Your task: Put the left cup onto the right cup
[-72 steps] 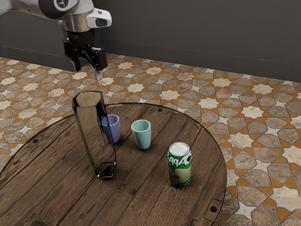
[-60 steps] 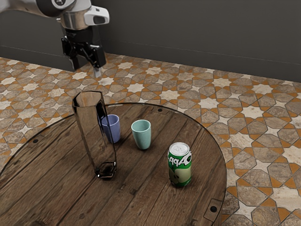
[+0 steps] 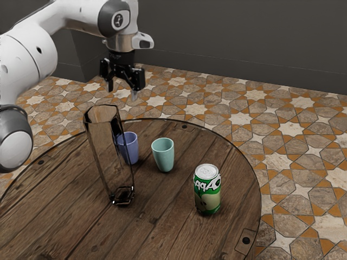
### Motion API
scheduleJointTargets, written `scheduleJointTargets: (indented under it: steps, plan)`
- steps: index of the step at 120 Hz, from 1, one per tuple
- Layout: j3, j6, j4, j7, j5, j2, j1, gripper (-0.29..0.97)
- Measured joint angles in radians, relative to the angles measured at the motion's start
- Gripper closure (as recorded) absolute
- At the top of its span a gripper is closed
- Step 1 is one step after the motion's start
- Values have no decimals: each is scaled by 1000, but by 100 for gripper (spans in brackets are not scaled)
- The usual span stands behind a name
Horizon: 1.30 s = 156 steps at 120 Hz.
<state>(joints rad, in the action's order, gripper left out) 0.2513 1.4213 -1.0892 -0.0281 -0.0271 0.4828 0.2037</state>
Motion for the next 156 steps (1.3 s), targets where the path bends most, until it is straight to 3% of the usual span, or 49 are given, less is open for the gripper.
scheduleJointTargets:
  steps: [28, 45, 58, 87, 156]
  plan:
    - [5, 80, -121, 0, -1, 38, -40, 0]
    - [-12, 122, 27, 0, 3, 169, -91, 0]
    - [-44, 180, 52, 1, 6, 203, -125, 0]
    - [-49, 299, -105, 1, 10, 208, -142, 0]
    - [-50, 474, -270, -25, 35, 207, -192, 1]
